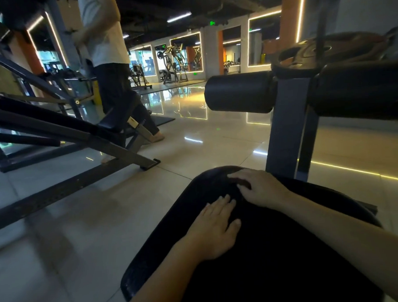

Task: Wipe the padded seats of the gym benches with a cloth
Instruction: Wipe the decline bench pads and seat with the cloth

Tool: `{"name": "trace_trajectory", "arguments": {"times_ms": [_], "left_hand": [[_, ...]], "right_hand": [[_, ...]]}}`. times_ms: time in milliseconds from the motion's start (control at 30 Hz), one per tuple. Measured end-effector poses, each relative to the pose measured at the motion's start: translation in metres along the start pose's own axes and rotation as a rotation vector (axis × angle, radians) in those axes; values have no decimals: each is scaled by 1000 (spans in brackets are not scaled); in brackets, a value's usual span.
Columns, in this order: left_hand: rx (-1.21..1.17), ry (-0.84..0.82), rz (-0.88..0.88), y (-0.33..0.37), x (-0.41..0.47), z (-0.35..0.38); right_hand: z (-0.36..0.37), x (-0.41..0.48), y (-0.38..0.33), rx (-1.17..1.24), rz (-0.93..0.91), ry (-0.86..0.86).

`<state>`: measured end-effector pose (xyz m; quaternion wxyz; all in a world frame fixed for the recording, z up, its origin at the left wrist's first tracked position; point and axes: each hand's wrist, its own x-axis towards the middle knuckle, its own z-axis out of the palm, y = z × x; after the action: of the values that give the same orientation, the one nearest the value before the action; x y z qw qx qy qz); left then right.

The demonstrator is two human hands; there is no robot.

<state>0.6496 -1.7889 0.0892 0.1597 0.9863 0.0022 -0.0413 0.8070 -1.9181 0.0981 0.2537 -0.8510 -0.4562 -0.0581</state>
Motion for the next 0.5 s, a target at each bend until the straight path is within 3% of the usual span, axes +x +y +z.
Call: {"name": "trace_trajectory", "arguments": {"times_ms": [167, 267, 333, 500], "left_hand": [[15, -52, -212, -21, -6, -12], [26, -87, -330, -24, -1, -13], [26, -132, -336, -24, 1, -13], [1, -166, -367, -29, 11, -17]], "right_hand": [[-4, 19, 35, -204, 383, 223], [-3, 33, 26, -212, 557, 230], [3, 36, 11, -198, 514, 173], [42, 34, -46, -129, 128, 100]]}}
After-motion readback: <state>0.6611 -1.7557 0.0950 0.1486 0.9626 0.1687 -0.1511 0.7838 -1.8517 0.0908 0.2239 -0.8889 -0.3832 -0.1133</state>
